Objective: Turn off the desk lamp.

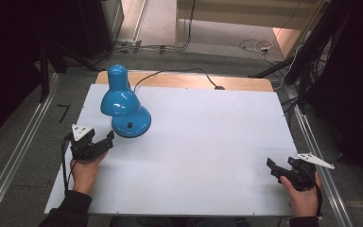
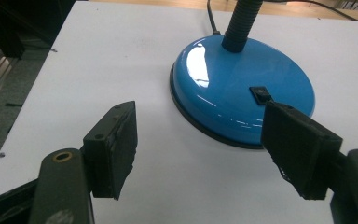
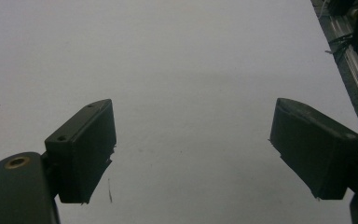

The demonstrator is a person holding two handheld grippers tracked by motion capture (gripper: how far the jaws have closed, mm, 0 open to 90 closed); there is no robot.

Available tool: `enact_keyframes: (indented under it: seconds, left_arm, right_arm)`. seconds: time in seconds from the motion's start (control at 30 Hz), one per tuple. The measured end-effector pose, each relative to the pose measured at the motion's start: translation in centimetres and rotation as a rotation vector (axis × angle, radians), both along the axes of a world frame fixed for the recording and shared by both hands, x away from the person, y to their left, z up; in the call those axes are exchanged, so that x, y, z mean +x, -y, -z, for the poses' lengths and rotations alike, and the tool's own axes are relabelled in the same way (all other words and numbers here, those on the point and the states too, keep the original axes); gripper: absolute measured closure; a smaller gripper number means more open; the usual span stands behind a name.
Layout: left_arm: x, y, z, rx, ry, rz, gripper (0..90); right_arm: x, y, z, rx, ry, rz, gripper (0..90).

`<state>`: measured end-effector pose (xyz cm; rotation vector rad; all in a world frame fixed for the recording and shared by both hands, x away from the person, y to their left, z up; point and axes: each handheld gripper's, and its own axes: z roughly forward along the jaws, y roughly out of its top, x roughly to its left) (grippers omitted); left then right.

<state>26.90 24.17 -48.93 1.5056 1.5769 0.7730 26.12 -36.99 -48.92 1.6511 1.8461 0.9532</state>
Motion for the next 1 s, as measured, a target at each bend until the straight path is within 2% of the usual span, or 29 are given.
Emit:
enact_keyframes:
  seconds: [0.37, 0.7, 1.0]
  left_arm:
    - [-1.2, -0.2, 0.0, -0.004, -0.007, 0.000, 24.3]
    - [-2.3, 0.1, 0.1, -0.003, -0.016, 0.022, 22.5]
    - [-3.2, 0.1, -0.2, 0.009, -0.003, 0.025, 21.8]
  right_arm:
    - [0.0, 0.1, 0.0, 0.005, 0.003, 0.004, 13.1]
    - [0.0, 0.0, 0.0, 0.004, -0.001, 0.004, 13.1]
    - [-0.1, 0.1, 0.0, 0.004, 0.001, 0.004, 13.1]
